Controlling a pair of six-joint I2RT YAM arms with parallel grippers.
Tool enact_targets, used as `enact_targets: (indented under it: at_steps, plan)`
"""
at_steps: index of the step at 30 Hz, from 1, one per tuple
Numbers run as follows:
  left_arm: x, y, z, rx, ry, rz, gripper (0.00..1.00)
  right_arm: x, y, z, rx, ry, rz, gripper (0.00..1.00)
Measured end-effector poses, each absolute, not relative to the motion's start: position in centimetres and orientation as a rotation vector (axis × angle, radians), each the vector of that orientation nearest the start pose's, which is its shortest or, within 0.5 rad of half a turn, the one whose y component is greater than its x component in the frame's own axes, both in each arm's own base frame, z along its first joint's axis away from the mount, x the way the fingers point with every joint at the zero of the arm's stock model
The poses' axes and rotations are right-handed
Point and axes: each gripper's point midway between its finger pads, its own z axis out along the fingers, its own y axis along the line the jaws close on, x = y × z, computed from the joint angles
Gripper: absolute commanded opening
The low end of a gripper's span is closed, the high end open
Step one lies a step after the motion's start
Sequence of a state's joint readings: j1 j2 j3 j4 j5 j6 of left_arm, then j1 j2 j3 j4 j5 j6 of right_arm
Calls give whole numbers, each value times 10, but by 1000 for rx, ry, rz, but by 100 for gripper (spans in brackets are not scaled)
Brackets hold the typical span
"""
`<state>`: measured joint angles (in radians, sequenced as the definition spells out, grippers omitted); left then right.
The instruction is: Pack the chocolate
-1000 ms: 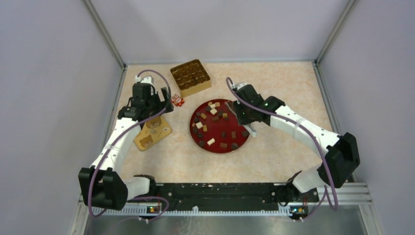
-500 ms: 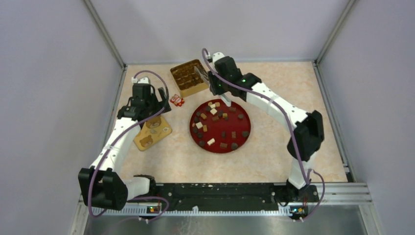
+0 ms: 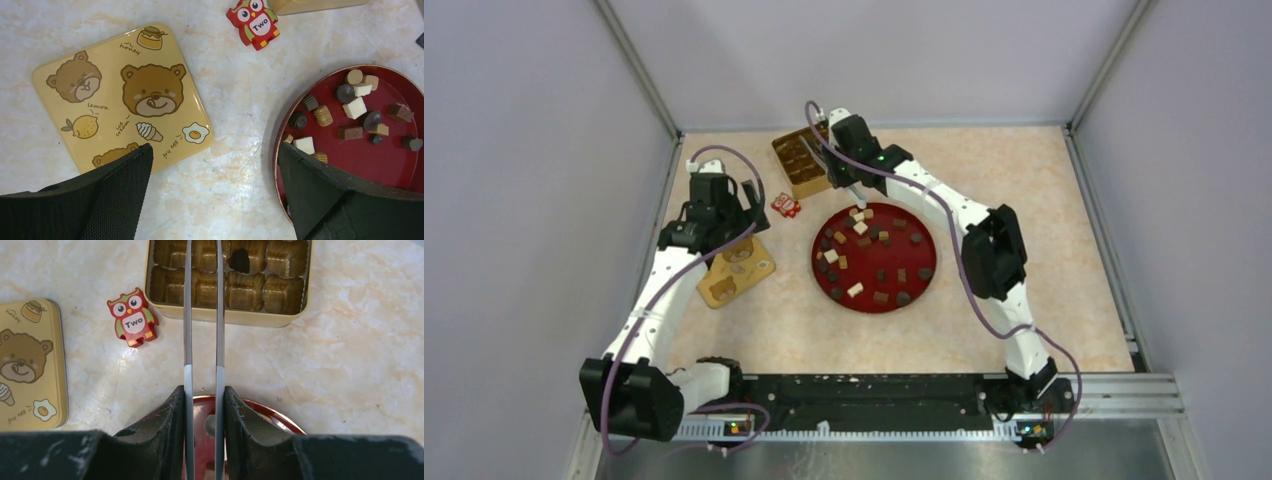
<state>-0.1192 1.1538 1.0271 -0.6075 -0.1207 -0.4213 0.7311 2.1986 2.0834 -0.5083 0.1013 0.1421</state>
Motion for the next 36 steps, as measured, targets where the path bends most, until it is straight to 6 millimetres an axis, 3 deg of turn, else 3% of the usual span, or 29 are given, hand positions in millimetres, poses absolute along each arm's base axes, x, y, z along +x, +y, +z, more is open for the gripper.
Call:
enact_targets:
  at_steps: [9,13,29,36]
  plan:
    - [321,-34,189,-407,2262,-141,99,459,403,137,-611,2210,386,2]
    - [321,-34,189,-407,2262,-140,99,460,407,128,-617,2225,392,10]
    - [320,-34,194,-405,2248,-144,99,461,408,125,-609,2228,398,35]
    - [320,-34,194,-405,2246,-145,99,461,409,125,-602,2230,403,34]
